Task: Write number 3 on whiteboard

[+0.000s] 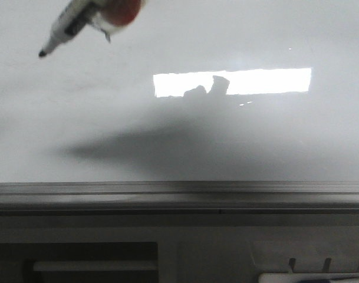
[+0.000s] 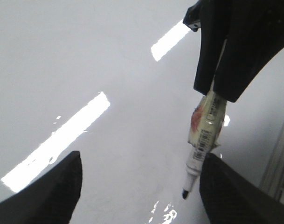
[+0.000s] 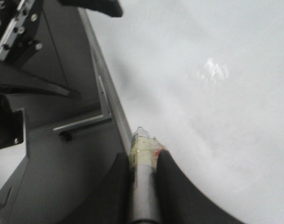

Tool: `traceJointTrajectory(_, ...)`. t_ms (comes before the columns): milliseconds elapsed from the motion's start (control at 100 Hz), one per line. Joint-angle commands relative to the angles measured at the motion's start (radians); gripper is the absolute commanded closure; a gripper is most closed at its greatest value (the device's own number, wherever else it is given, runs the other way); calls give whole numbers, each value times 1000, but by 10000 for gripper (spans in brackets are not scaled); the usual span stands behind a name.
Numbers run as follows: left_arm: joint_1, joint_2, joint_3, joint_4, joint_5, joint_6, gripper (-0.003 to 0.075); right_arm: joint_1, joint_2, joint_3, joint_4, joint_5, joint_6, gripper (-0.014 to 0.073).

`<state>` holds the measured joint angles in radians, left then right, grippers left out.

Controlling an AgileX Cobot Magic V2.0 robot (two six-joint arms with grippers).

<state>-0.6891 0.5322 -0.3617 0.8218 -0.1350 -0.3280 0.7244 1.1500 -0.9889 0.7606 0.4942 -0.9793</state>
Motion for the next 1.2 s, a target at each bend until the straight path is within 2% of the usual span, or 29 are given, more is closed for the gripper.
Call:
traceJointTrajectory(0,-2,-53,-36,-93,32,-4,230,0,-11,-58,23,-107,5,654)
traceJointTrajectory(110,-2,-76,-36,-131,95,-4,281,-13,-4,-67,16,-142,5,652)
traceJointTrajectory(230,-2,-76,-36,-131,88,-4,376,-47,14,-67,15,-145,6,652)
traceJointTrajectory(330,-2,-76,-36,-131,82,-4,418,-79,28,-67,15,-158,6,652)
traceJointTrajectory(550,-2,-76,-36,-131,82,-4,423,-138,69,-67,15,-159,6,652)
traceJointTrajectory(930,-2,-76,-36,-131,80,-4,423,-172,89,-67,-28,-165,6,652)
traceJointTrajectory(1190,-2,-76,-36,-131,80,-4,423,-277,33,-64,-51,9,12,646)
